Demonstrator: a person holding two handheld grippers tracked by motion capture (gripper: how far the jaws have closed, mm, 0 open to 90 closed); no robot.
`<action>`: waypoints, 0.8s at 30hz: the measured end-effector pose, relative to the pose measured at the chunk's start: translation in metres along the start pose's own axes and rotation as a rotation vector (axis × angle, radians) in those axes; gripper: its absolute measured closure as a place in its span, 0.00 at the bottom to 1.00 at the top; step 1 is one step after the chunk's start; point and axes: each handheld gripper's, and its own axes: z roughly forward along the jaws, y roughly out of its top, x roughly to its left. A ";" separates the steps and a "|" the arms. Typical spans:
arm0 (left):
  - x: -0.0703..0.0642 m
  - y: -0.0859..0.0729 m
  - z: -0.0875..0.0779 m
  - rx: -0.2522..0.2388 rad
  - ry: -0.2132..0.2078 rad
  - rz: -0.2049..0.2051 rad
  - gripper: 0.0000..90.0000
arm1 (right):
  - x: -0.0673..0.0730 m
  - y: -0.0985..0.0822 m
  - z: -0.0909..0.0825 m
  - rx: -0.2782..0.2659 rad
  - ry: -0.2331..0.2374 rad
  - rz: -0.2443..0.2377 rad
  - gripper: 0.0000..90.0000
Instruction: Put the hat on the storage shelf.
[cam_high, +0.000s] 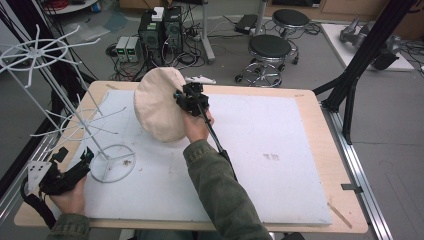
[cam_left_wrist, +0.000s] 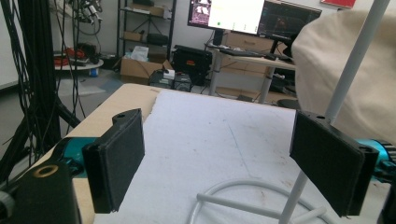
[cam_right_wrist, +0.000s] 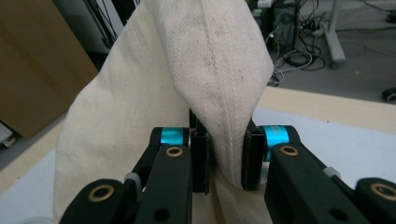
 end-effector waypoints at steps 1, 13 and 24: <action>0.000 0.000 0.000 0.002 0.000 0.000 0.20 | -0.001 0.002 -0.004 -0.013 0.006 0.005 0.87; -0.001 0.000 0.001 0.009 -0.006 0.006 0.20 | -0.012 0.016 -0.049 -0.197 0.105 -0.003 0.87; -0.001 0.000 0.000 0.008 -0.010 0.005 0.20 | -0.019 0.027 -0.083 -0.349 0.219 -0.026 0.88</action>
